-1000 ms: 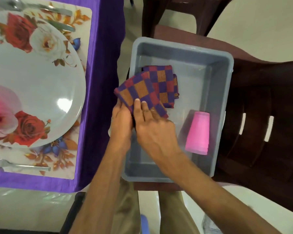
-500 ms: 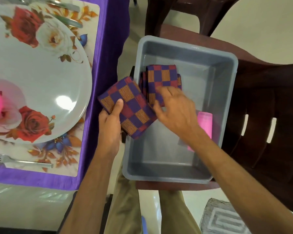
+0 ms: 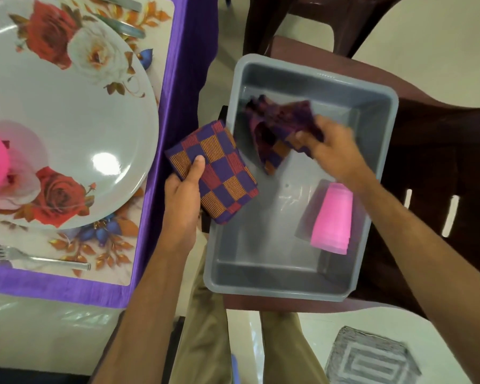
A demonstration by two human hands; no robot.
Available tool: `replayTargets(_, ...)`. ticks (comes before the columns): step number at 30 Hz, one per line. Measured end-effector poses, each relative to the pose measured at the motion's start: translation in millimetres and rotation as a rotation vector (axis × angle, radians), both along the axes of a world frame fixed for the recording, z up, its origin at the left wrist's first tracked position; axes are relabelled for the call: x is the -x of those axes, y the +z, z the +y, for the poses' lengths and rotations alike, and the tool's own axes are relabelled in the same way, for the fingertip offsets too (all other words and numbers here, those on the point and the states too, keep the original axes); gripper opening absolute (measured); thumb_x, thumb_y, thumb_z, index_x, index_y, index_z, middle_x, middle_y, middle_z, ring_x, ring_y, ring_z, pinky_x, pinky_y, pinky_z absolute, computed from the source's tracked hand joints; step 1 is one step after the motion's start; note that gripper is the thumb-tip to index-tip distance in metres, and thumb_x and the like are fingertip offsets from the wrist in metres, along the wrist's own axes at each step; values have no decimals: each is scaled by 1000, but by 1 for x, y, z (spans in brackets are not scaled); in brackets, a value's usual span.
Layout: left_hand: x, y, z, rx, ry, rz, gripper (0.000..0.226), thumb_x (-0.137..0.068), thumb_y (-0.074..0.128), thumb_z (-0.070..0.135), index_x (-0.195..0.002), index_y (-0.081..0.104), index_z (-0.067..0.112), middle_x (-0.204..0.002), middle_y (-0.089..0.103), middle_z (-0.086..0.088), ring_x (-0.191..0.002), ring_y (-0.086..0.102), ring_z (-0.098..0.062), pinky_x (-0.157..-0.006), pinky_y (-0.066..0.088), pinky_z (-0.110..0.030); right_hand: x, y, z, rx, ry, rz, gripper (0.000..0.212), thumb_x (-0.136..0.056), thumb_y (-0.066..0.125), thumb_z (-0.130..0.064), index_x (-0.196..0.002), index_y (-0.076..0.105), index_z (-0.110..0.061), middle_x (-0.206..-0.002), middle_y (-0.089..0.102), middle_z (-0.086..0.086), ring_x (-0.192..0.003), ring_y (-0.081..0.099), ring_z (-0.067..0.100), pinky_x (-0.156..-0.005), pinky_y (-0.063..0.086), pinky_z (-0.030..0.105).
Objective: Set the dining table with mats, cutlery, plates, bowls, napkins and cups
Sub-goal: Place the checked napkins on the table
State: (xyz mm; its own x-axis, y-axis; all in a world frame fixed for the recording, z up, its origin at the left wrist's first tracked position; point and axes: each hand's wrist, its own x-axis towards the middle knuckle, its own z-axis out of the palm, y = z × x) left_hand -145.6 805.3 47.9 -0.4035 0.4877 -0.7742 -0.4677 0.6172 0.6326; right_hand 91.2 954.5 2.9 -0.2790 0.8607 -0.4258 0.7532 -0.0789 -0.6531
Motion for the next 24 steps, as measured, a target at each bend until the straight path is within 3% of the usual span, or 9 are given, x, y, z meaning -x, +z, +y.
replayTargets(1,-1,1,0,3,5,-1,12,-104,63,37,-115,65,33,-101,80,15,-95,77,-9,-95,61,-43,-9,5,4,54,-102,84,13,-97,65,-22,-106,70,-14,-88,77,4,-79,71,19,-79,61,43)
replayTargets(5,-5,2,1,-7,17,-7,12,-104,62,37,-115,65,33,-103,80,13,-98,77,-10,-98,59,-46,-35,40,9,256,-364,438,28,-104,61,-15,-130,64,-8,-114,77,12,-105,75,32,-84,63,49)
replayTargets(10,-11,5,3,-32,-6,-4,9,-105,59,38,-112,64,37,-99,79,17,-96,77,-8,-97,59,-45,-48,83,0,236,-430,539,25,-105,58,-12,-128,64,-6,-115,77,8,-108,74,29,-85,62,48)
replayTargets(13,-13,7,6,-45,-2,-6,13,-105,59,40,-115,65,36,-106,79,13,-102,76,-12,-100,58,-48,-51,116,-8,157,-352,552,22,-106,54,-9,-123,66,-16,-112,77,-1,-107,74,23,-83,62,39)
replayTargets(18,-11,14,10,-59,21,20,11,-105,59,39,-115,65,37,-105,79,15,-101,76,-9,-102,58,-48,-64,165,-23,-79,-148,437,29,-105,58,-18,-130,62,-31,-122,74,-12,-116,71,17,-96,58,31)
replayTargets(20,-13,18,15,-70,-15,-2,16,-105,60,38,-119,66,35,-108,79,13,-102,76,-9,-102,57,-47,-66,171,-33,-168,-81,360,29,-104,62,-28,-132,62,-36,-124,73,-15,-118,70,16,-101,56,39)
replayTargets(21,-17,22,19,-80,-53,-26,20,-104,61,38,-121,68,33,-110,79,10,-104,75,-11,-103,57,-47,-65,171,-40,-213,-45,337,29,-103,65,-29,-132,63,-35,-125,73,-12,-118,70,16,-103,55,44)
replayTargets(24,-33,33,28,-111,-178,-91,28,-100,65,44,-120,73,25,-111,80,3,-107,75,-19,-106,53,-53,-44,165,-67,-368,220,190,38,-100,60,-3,-134,64,-17,-135,66,0,-129,61,12,-111,47,33)
